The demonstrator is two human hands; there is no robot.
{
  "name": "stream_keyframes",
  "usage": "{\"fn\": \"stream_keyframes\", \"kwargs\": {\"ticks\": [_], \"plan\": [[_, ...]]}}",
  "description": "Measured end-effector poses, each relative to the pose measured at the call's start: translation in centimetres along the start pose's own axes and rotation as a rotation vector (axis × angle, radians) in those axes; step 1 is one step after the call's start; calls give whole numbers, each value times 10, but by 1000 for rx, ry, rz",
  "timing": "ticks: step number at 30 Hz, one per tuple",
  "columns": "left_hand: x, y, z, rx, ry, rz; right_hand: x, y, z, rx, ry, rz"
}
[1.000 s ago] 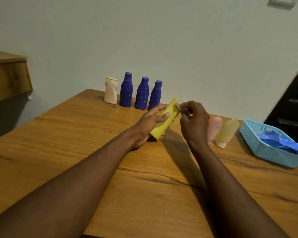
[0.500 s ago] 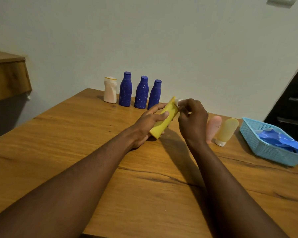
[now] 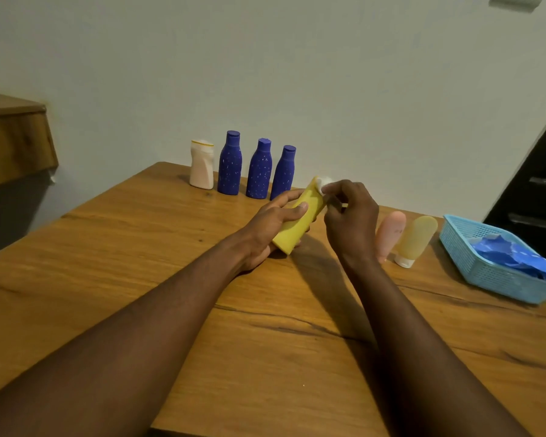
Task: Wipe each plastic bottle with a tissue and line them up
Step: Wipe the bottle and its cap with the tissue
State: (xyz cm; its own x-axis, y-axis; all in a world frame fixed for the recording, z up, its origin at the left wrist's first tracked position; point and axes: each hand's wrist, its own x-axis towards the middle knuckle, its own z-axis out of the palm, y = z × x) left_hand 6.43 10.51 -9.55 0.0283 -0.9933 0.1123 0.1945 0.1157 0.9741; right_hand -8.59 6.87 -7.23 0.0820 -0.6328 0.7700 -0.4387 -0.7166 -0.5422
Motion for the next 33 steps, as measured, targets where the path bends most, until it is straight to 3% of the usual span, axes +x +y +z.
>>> {"fn": "stream_keyframes", "kwargs": {"ticks": [7,14,16,19,27,30,33], "plan": [[2,1,-2,-191,55,-58,-14,-10,10,41,-168,13],[3,8,-18,-326,145,-105,-27,-34,12,5,-735,-54],[2,10,-17,-353,147,-111,-27,-32,13,-5,-683,-75],[0,11,-10,-355,138,-116,-20,-26,12,-6,-459,-69],[-6,9,-2,-179,8,-116,-3,-7,-1,-14,-15,-45],[-6,6,-1,-184,-12,-116,-5,-6,1,-9,-10,-24],[-4,6,-4,-254,15,-99,-15,-16,7,18,-174,-21]]}}
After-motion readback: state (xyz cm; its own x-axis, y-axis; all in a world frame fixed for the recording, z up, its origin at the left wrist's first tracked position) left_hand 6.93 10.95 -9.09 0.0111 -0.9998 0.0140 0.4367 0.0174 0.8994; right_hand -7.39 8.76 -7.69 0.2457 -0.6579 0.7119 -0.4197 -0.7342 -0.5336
